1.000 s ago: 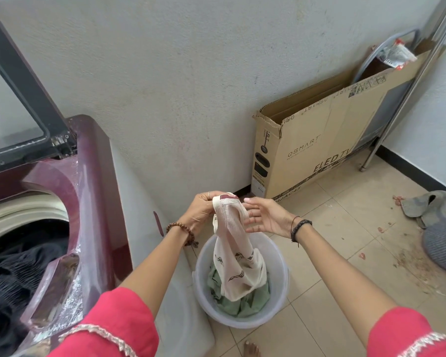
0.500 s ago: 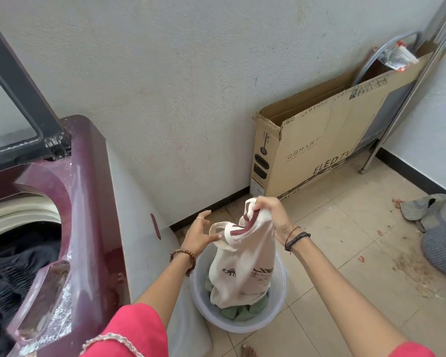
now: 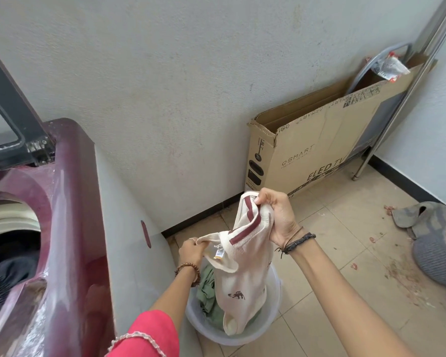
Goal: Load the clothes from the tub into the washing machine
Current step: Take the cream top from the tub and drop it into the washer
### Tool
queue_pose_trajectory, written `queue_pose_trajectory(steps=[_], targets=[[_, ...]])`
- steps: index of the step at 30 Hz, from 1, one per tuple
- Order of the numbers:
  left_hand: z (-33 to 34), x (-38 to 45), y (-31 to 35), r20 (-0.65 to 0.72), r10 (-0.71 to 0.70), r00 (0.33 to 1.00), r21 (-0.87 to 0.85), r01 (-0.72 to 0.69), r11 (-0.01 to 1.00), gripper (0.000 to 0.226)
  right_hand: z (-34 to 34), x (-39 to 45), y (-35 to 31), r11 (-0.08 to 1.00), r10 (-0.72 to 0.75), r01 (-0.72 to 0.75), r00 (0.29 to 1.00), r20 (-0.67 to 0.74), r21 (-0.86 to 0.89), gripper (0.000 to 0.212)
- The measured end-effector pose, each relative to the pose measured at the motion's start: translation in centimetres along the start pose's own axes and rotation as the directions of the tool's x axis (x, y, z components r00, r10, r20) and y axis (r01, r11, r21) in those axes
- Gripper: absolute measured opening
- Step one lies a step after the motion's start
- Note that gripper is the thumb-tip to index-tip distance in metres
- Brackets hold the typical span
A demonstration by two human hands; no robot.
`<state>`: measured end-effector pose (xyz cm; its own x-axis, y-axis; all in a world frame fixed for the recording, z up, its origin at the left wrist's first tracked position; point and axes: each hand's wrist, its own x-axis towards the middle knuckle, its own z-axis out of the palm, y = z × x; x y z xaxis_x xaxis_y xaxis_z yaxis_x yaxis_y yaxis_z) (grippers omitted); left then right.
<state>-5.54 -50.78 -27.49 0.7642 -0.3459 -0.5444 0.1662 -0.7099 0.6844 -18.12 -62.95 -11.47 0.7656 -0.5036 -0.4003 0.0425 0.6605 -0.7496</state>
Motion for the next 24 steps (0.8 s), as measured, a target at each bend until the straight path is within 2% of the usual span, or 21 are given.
queue_pose_trajectory(steps=[2, 3, 5, 8, 11, 13, 16, 19, 21, 22, 24], targets=[[-0.4, 0.2, 0.3, -0.096, 0.027, 0.995, -0.042, -0.031, 0.999, 0.034, -0.7, 0.3, 0.0, 0.998, -0.040, 0.038, 0.998, -0.051, -0.044, 0.012], [-0.7, 0.1, 0.6, -0.082, 0.019, 0.996, -0.129, -0.030, 0.991, 0.036, -1.1, 0.4, 0.1, 0.997, -0.058, 0.054, 0.995, -0.077, -0.055, 0.012], [-1.6, -0.2, 1.1, 0.074, 0.018, 0.997, -0.332, 0.008, 0.943, 0.030, -2.1, 0.6, 0.4, 0.995, -0.076, 0.069, 0.992, -0.097, -0.074, 0.013], [-2.8, -1.0, 2.0, 0.320, 0.049, 0.946, -0.553, 0.144, 0.821, 0.026, -3.2, 0.6, 0.7, 0.991, -0.107, 0.096, 0.985, -0.132, -0.087, 0.018], [-3.5, -1.5, 3.0, 0.421, 0.100, 0.901, -0.672, 0.236, 0.702, 0.025, -3.6, 0.6, 0.9, 0.994, -0.106, 0.100, 0.979, -0.176, -0.042, 0.018], [-3.9, -1.8, 3.6, 0.436, 0.136, 0.889, -0.706, 0.245, 0.665, 0.019, -3.4, 0.7, 0.9, 0.993, -0.110, 0.102, 0.976, -0.189, -0.050, 0.015], [-4.1, -2.5, 4.8, 0.430, 0.147, 0.891, -0.678, 0.212, 0.704, 0.018, -2.8, 0.6, 0.7, 0.989, -0.135, 0.117, 0.966, -0.218, -0.093, 0.015], [-4.9, -3.6, 7.1, 0.412, 0.123, 0.903, -0.560, 0.144, 0.816, 0.015, -2.2, -0.2, -1.0, 0.926, -0.171, 0.056, 0.944, -0.282, -0.374, 0.019], [-5.9, -4.5, 9.1, 0.368, 0.166, 0.915, -0.472, 0.030, 0.881, 0.014, -1.7, -0.8, -2.0, 0.852, -0.227, 0.053, 0.934, -0.277, -0.522, 0.019], [-6.3, -4.9, 10.1, 0.314, 0.205, 0.927, -0.483, -0.030, 0.875, 0.011, -1.5, -1.2, -2.3, 0.813, -0.297, 0.091, 0.914, -0.275, -0.575, 0.023], [-7.3, -5.4, 11.8, 0.166, 0.256, 0.952, -0.614, -0.103, 0.782, 0.022, -1.2, -1.7, -2.6, 0.728, -0.475, 0.154, 0.816, -0.330, -0.668, 0.028]])
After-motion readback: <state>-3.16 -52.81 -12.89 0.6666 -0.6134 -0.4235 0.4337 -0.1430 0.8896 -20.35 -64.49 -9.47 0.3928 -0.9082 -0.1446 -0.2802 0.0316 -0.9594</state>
